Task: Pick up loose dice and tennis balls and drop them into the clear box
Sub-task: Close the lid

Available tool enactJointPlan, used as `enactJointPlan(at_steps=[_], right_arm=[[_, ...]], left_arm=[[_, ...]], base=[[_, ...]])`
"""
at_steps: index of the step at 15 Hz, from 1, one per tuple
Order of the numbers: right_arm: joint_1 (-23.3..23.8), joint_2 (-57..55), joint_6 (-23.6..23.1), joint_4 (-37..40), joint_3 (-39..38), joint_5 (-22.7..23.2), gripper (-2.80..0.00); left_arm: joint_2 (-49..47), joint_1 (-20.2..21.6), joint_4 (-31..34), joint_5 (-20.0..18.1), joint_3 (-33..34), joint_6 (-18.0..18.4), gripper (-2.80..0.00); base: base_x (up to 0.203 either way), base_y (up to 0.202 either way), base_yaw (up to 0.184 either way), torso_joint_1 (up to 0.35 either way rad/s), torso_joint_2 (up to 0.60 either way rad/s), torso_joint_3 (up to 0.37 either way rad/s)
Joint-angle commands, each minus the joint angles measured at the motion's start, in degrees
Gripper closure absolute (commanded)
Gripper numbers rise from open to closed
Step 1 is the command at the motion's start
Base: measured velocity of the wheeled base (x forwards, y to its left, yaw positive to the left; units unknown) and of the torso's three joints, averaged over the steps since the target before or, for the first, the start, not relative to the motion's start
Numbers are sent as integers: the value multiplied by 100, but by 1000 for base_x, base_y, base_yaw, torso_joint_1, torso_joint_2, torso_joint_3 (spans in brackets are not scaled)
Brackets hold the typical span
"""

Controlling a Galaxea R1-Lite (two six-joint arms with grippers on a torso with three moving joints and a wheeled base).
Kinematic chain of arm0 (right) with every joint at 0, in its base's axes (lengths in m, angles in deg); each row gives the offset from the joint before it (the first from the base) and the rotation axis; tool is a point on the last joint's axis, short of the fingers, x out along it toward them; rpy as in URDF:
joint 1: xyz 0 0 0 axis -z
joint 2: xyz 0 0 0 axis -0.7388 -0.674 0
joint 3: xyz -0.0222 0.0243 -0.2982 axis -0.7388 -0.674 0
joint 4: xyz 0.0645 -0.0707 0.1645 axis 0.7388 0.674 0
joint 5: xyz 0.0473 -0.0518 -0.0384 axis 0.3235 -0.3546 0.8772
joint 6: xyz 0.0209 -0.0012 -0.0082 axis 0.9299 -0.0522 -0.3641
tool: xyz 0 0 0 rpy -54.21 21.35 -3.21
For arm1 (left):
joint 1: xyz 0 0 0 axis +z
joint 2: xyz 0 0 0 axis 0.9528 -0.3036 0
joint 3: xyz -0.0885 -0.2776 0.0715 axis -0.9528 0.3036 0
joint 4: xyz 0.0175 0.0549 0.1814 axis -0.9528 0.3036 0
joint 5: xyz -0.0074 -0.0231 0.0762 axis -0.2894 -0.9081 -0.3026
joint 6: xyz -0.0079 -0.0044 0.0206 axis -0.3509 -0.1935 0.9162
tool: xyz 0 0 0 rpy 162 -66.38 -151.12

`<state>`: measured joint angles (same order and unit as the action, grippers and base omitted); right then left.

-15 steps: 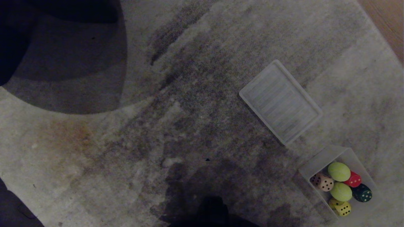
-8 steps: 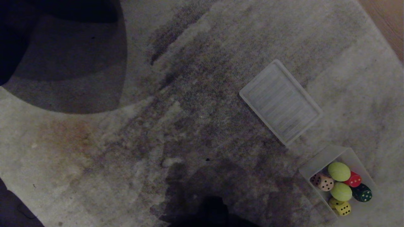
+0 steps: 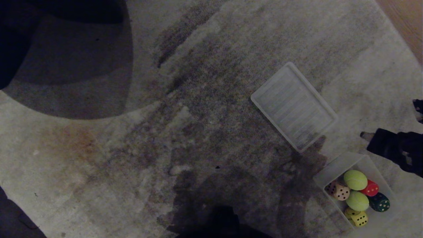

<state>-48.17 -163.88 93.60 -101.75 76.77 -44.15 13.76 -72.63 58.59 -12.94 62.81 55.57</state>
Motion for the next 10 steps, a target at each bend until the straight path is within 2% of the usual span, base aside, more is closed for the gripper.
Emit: enactJointPlan(at_steps=[1, 3, 10], right_arm=[[-19, -1553, 464, -554, 687, -63, 0], [-15, -1704, 652, -699, 871, -66, 0], [-7, -1792, 658, -691, 853, -57, 0]], left_arm=[[-6, 4, 0, 2, 9, -4, 0], [-6, 4, 0, 2, 9, -4, 0], [-6, 4, 0, 2, 9, -4, 0]], base=[[0, 0, 0, 0, 0, 0], [0, 0, 0, 0, 0, 0], [0, 0, 0, 0, 0, 0]])
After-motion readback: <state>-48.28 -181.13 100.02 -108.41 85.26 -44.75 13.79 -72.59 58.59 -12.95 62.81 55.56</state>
